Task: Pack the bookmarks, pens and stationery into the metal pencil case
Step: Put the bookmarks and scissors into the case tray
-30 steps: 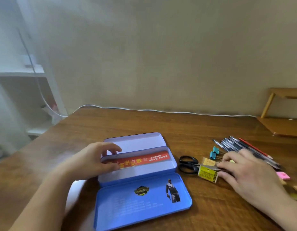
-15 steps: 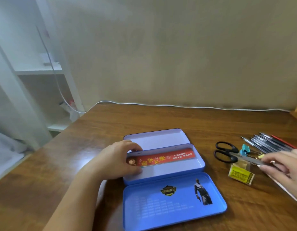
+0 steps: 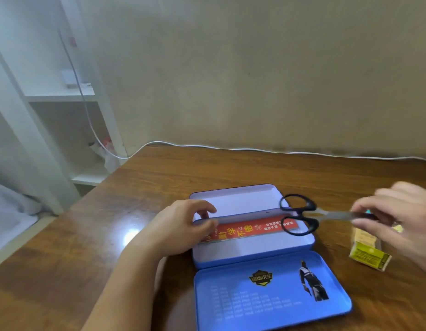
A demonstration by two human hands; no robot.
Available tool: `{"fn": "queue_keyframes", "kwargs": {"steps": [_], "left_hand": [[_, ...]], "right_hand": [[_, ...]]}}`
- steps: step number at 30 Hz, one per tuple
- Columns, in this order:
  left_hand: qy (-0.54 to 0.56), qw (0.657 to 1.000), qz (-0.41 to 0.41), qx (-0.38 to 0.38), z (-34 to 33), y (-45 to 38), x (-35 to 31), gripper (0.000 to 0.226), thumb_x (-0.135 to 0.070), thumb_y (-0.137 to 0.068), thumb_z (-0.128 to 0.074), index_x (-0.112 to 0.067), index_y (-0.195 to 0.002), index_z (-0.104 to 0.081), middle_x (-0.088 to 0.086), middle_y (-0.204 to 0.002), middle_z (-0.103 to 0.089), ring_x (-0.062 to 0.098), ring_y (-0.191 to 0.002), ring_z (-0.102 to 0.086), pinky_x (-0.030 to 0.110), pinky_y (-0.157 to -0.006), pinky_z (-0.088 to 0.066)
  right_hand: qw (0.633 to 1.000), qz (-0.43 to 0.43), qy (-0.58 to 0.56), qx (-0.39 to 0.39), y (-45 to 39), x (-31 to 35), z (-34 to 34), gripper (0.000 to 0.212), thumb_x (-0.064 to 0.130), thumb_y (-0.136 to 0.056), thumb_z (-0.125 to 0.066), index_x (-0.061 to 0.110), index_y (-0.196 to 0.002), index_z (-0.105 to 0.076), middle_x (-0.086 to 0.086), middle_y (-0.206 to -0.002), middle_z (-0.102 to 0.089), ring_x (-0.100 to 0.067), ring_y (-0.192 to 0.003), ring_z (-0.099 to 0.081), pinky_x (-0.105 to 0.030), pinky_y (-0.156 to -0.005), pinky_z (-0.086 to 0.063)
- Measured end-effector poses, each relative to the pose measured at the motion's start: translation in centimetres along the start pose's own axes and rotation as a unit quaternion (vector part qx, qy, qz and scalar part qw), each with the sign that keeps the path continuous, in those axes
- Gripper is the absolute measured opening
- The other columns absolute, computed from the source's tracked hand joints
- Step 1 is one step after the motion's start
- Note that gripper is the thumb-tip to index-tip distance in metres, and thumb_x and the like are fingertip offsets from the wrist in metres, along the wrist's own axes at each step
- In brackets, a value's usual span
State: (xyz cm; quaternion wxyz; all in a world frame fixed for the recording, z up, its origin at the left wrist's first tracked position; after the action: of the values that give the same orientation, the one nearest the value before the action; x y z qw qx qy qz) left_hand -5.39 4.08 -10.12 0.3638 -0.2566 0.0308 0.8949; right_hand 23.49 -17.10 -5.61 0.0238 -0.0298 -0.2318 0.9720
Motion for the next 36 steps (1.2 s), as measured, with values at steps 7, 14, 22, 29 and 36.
{"fn": "queue_keyframes", "kwargs": {"steps": [7, 14, 22, 29, 36], "left_hand": [[0.003, 0.996, 0.019, -0.087, 1.2, -0.2, 0.4, 0.015, -0.037, -0.096, -0.052, -0.037, -0.1, -0.066, -0.019, -0.087, -0.066, 0.006, -0.068, -0.056, 0.03, -0.066, -0.053], [0.006, 0.996, 0.007, -0.091, 1.1, -0.2, -0.2, 0.013, -0.038, -0.092, -0.057, -0.034, -0.093, -0.069, -0.017, -0.08, -0.068, 0.002, -0.062, -0.054, 0.026, -0.064, -0.05], [-0.027, 0.998, -0.009, -0.055, 1.1, 0.0, -0.6, 0.013, -0.046, -0.089, -0.061, -0.039, -0.098, -0.066, -0.02, -0.083, -0.066, 0.002, -0.061, -0.053, 0.027, -0.063, -0.047], [-0.047, 0.998, -0.044, 0.028, 0.9, 0.8, -1.2, 0.081, -0.09, -0.061, -0.05, -0.048, -0.13, -0.049, -0.031, -0.119, -0.052, -0.003, -0.106, -0.045, 0.027, -0.089, -0.044], [-0.093, 0.983, -0.123, 0.101, -2.3, 1.4, -4.9, 0.109, -0.091, -0.051, -0.058, -0.059, -0.143, -0.008, -0.037, -0.136, -0.021, -0.002, -0.135, -0.021, 0.026, -0.112, -0.03]], "right_hand": [[0.979, 0.2, 0.027, 0.028, -7.4, 8.3, -2.2, 0.014, 0.046, -0.082, -0.063, 0.032, -0.085, -0.066, 0.015, -0.076, -0.061, -0.013, -0.069, -0.055, -0.026, -0.048, -0.04], [0.965, 0.251, -0.052, 0.052, -9.0, 10.8, -5.7, 0.018, 0.049, -0.084, -0.056, 0.034, -0.083, -0.065, 0.017, -0.074, -0.061, -0.011, -0.073, -0.054, -0.026, -0.055, -0.042], [0.962, 0.237, -0.07, 0.112, -8.6, 11.8, -6.9, 0.027, 0.054, -0.076, -0.058, 0.038, -0.093, -0.071, 0.019, -0.071, -0.064, -0.01, -0.073, -0.055, -0.025, -0.057, -0.043], [0.986, 0.019, -0.165, -0.003, -5.9, 5.4, 0.4, 0.026, 0.059, -0.084, -0.055, 0.042, -0.099, -0.067, 0.02, -0.074, -0.057, -0.006, -0.076, -0.054, -0.028, -0.061, -0.046], [0.949, -0.299, -0.088, -0.041, 3.9, -6.1, 2.8, 0.02, 0.027, -0.086, -0.07, 0.042, -0.074, -0.062, 0.013, -0.077, -0.065, -0.009, -0.074, -0.057, -0.028, -0.058, -0.043]]}}
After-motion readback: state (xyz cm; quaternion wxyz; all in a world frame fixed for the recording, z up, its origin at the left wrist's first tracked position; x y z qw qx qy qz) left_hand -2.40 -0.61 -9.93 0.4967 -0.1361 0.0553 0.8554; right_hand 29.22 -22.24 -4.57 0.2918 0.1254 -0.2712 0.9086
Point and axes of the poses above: each hand's wrist, its own y-axis away from the middle knuckle, its own z-axis out of the back of the hand, x = y × z, the point moved 5 cm from there along -y, towards the middle knuckle
